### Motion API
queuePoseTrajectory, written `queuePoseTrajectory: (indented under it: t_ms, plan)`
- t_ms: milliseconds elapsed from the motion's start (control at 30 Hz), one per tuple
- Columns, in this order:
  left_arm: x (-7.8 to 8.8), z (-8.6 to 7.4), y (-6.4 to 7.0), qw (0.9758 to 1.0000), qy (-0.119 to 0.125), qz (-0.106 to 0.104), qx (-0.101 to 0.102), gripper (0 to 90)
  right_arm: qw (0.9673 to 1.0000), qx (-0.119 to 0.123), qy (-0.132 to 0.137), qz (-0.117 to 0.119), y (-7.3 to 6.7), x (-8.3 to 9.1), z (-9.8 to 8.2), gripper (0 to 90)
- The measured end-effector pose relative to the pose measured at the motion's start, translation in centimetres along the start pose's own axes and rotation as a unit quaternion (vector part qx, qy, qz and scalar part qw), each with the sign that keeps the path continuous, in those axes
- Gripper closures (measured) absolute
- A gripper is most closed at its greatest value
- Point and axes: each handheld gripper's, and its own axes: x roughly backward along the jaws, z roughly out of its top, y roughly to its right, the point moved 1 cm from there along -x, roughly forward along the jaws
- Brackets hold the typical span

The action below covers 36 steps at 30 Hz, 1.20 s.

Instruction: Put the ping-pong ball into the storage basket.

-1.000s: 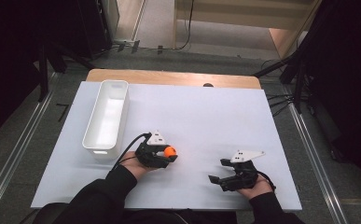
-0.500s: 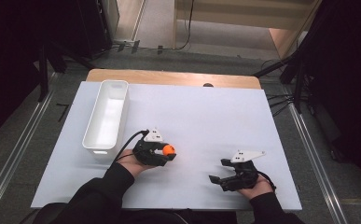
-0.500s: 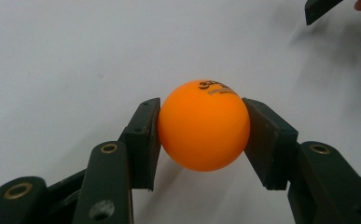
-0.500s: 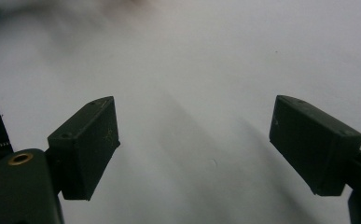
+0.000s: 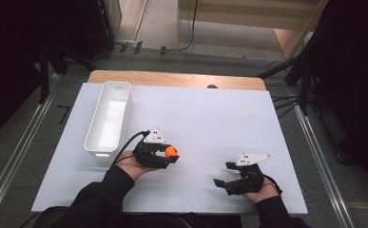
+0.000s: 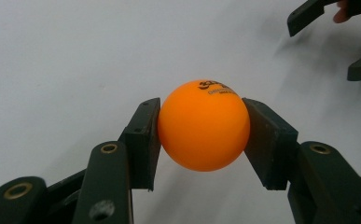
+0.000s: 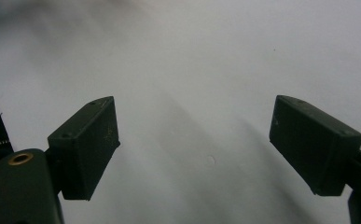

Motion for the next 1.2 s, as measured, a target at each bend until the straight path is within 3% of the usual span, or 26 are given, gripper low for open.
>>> queuePoseTrajectory:
  t_ms: [833,1200]
  plan:
    - [2.2,1.3,-1.2,0.9995,0.012,0.013,0.026,50.2,1.0,0.001,0.0,-0.002,0.0,0.2,-0.1,14.2]
    - [2.9,2.0,-1.6,0.9995,0.017,0.012,0.023,50.2,1.0,0.001,0.0,-0.003,0.0,0.2,-0.1,14.2]
